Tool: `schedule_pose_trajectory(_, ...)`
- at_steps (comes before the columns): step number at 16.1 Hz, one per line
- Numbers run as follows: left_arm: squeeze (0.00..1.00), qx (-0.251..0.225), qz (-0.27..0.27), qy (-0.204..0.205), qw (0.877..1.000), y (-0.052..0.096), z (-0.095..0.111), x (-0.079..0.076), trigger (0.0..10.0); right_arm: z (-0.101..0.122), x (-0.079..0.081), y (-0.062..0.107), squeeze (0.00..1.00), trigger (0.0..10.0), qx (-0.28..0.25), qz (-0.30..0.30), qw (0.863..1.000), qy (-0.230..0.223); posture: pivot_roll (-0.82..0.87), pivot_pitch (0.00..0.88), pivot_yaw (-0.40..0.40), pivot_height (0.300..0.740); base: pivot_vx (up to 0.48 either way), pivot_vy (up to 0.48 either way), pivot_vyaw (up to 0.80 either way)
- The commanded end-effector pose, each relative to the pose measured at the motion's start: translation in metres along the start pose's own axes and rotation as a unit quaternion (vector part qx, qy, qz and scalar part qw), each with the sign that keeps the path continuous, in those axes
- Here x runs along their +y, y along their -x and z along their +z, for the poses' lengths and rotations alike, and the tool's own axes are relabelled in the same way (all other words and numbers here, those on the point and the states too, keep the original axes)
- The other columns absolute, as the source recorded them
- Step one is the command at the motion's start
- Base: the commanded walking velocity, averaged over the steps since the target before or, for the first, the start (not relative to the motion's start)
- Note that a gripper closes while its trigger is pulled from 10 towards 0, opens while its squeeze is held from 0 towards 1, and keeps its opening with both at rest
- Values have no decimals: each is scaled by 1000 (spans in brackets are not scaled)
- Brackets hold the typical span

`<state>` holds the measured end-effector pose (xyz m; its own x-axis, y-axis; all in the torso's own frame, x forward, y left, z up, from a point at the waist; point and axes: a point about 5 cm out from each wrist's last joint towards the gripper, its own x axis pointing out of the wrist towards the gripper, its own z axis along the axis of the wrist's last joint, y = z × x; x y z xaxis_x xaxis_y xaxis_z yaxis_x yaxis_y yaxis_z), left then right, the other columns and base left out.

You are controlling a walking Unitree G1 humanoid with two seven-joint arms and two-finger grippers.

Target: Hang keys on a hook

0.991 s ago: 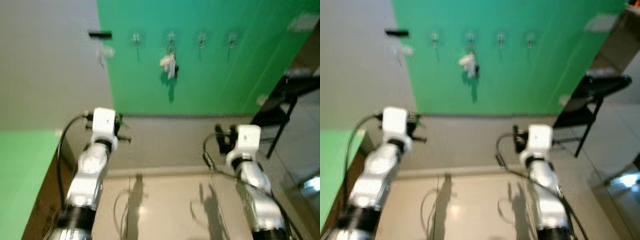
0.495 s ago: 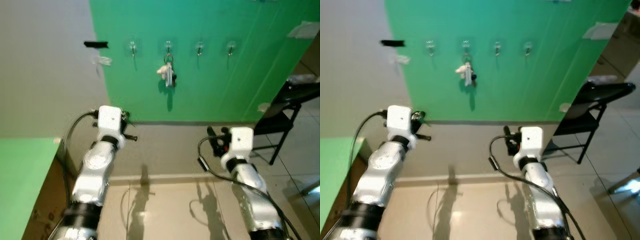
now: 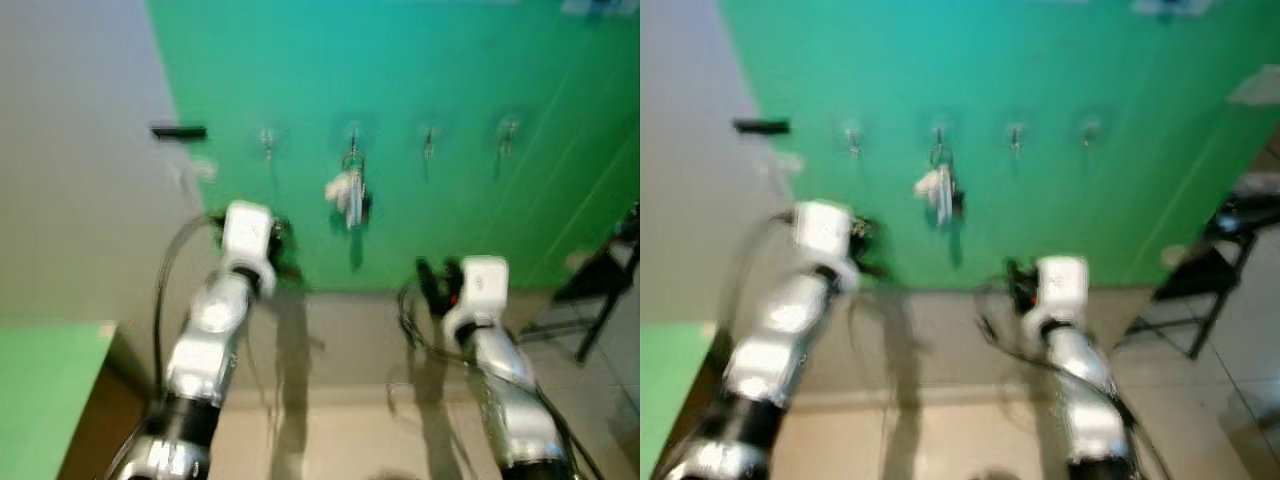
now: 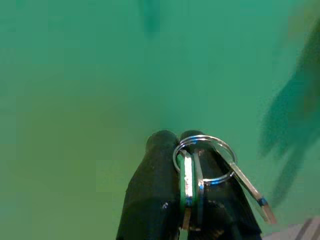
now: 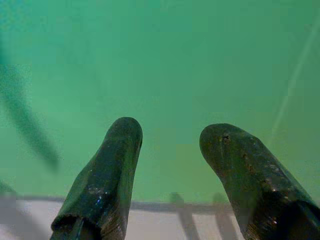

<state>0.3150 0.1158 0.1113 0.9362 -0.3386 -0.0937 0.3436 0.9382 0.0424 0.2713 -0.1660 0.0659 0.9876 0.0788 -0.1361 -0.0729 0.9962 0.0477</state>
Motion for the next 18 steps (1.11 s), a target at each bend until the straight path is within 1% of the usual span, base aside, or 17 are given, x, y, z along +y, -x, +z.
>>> schedule_pose_trajectory(1,0,17,-28,-28,999,-7,11,5,10000,3,11,-2,0,10000,-7,14,1000,-6,-78,0,28,740,0,0,0)
schedule_pose_trajectory(3,0,44,-83,-28,995,-8,14,6,10000,1,10,0,0,10000,-3,17,1000,-5,-78,0,27,740,0,0,0)
schedule_pose_trajectory(4,0,59,-120,-39,990,-7,19,11,10000,-1,9,2,0,10000,2,17,1000,-4,-75,0,27,740,0,0,0)
schedule_pose_trajectory(5,0,80,-164,-56,982,-5,26,18,10000,-3,9,3,0,10000,6,19,1000,-2,-73,0,26,740,0,0,0)
schedule_pose_trajectory(6,0,80,-173,-60,980,-7,34,23,10000,-4,9,3,0,10000,7,19,1000,-2,-72,0,27,740,0,0,0)
schedule_pose_trajectory(8,0,81,-203,-51,975,-9,47,26,10000,-4,8,2,0,10000,7,19,1000,-2,-72,0,29,740,0,0,0)
schedule_pose_trajectory(9,0,80,-234,-26,969,-9,55,24,10000,-3,8,1,0,10000,7,18,1000,-3,-72,0,29,740,0,0,0)
schedule_pose_trajectory(10,0,79,-262,-22,962,-9,64,24,10000,-4,8,1,0,10000,7,18,1000,-3,-68,0,29,740,0,0,0)
schedule_pose_trajectory(11,0,78,-273,-22,959,-9,68,25,10000,-4,9,1,0,10000,8,19,1000,-3,-70,0,31,740,0,0,0)
schedule_pose_trajectory(12,0,71,-306,-23,949,-7,78,26,10000,-6,10,1,0,10000,11,21,1000,-3,-72,0,35,740,0,0,0)
schedule_pose_trajectory(13,0,73,-342,-24,937,-3,86,26,10000,-8,11,2,0,10000,15,22,1000,-4,-71,0,34,740,0,0,0)
schedule_pose_trajectory(14,0,76,-360,-26,929,0,88,25,10000,-9,11,2,0,10000,17,22,1000,-4,-71,0,34,740,0,0,0)
schedule_pose_trajectory(15,0,91,-389,-10,917,3,93,25,10000,-10,11,0,0,10000,20,23,1000,-3,-74,0,39,740,0,0,0)
schedule_pose_trajectory(16,0,90,-403,7,911,5,97,24,10000,-9,11,-2,0,10000,19,24,1000,-4,-77,0,42,740,0,0,0)
schedule_pose_trajectory(17,0,77,-416,34,906,6,106,23,10000,-7,11,-4,0,10000,18,26,1000,-3,-77,0,41,740,0,0,0)
schedule_pose_trajectory(18,0,72,-420,46,904,6,108,23,10000,-6,12,-5,0,10000,17,27,999,-2,-78,0,41,740,0,0,0)
